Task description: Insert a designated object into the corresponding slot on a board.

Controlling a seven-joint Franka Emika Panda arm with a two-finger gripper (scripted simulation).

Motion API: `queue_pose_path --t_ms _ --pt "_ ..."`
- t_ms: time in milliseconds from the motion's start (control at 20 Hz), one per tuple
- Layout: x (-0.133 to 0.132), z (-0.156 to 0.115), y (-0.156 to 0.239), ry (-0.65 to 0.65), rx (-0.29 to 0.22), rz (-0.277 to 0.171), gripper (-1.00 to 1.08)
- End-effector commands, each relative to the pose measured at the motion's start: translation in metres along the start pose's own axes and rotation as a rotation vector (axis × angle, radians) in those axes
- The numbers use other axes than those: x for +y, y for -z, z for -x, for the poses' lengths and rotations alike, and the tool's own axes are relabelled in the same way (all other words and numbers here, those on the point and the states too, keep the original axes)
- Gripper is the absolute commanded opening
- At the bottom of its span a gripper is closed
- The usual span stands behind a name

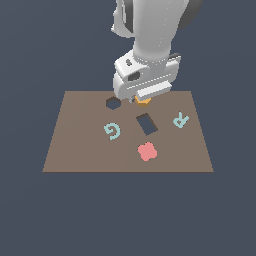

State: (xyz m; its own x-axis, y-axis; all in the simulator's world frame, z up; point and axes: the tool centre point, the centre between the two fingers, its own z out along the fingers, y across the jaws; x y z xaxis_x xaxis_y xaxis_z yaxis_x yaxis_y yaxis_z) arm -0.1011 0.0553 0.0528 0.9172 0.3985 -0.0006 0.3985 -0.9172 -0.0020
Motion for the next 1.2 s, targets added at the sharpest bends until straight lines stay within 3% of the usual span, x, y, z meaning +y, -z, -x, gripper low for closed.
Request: queue_pose_path --t_ms 0,700,750,1150 --pt "-0.001 0.001 -0.002 0.008 0.001 0.001 1.0" --pt "0.0 0.002 -0.023 0.008 0.001 0.002 1.0" --pt "0.0 0.002 -0.023 0.008 0.001 0.002 -1.0" --pt "0.0 0.002 -0.023 0.008 0.001 0.002 -1.0"
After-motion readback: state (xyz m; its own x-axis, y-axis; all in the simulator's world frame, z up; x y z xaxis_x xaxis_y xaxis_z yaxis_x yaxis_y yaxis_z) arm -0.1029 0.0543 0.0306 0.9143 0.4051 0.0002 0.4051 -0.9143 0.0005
